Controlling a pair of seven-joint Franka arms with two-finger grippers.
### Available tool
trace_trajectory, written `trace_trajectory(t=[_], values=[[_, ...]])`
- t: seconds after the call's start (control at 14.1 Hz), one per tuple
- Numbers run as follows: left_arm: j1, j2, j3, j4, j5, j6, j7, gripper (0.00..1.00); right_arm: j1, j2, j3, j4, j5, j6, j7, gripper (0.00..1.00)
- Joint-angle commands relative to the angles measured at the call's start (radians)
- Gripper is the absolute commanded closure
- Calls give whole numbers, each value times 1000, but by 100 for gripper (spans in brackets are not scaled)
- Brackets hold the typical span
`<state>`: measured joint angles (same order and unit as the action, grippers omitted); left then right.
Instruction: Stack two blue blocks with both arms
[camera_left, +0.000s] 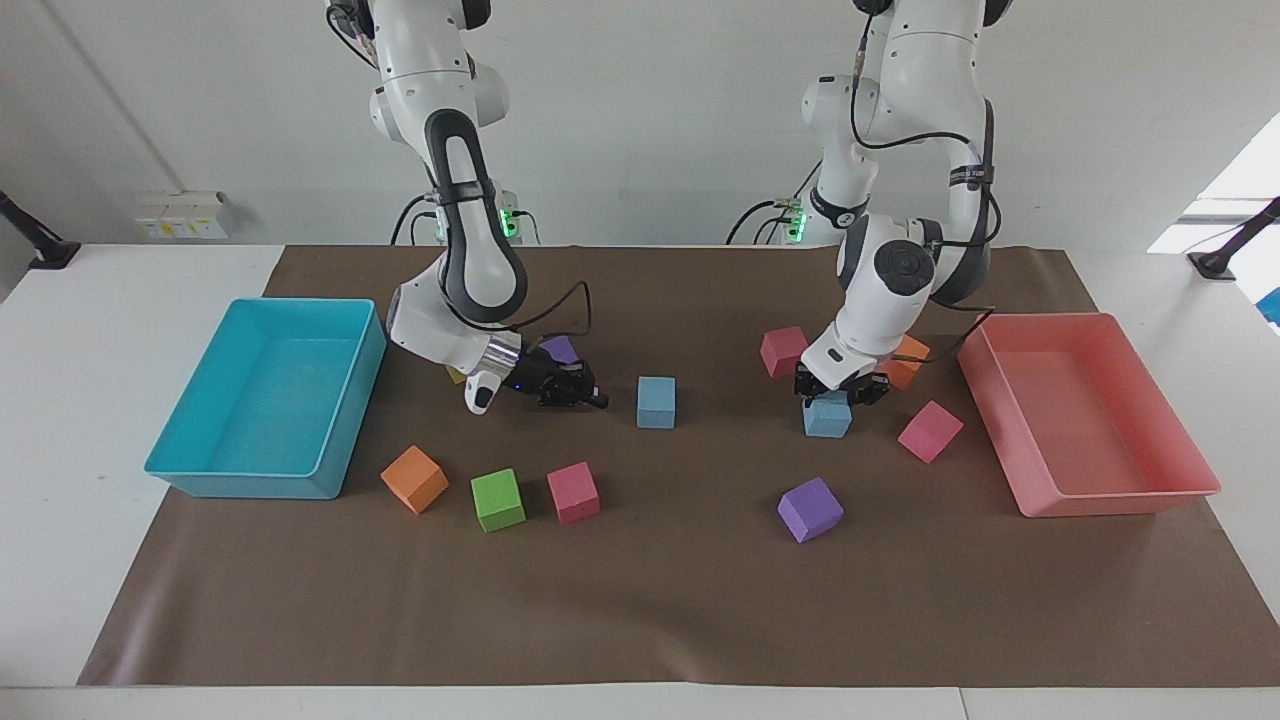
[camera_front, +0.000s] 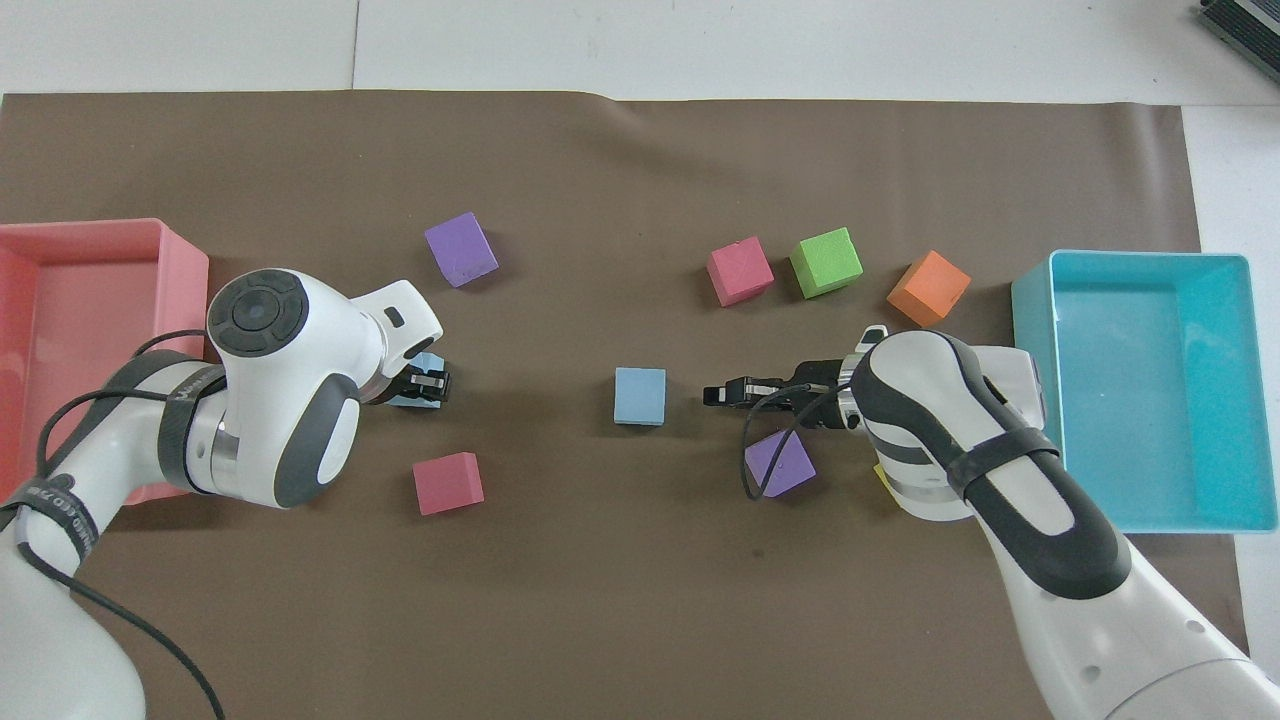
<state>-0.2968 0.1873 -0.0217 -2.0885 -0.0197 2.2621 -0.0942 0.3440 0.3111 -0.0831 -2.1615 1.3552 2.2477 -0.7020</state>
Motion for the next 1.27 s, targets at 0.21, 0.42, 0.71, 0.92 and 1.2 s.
trace_trajectory(t=[0.21, 0.42, 0.71, 0.92, 1.2], values=[[-71, -35, 11, 145, 6, -206, -91, 89, 0, 3, 5, 0, 42, 18, -34, 100], [-142, -3, 11, 258, 12, -259, -226, 89, 0, 3, 5, 0, 42, 20, -34, 100], [-270, 32, 11, 361, 12, -268, -373, 89, 0, 3, 5, 0, 42, 20, -33, 100], [-352, 148, 11, 505, 29, -318, -496, 89, 0, 5, 5, 0, 42, 20, -33, 100], [-382, 191, 8, 542, 18, -311, -527, 90, 0, 5, 5, 0, 42, 20, -31, 100]])
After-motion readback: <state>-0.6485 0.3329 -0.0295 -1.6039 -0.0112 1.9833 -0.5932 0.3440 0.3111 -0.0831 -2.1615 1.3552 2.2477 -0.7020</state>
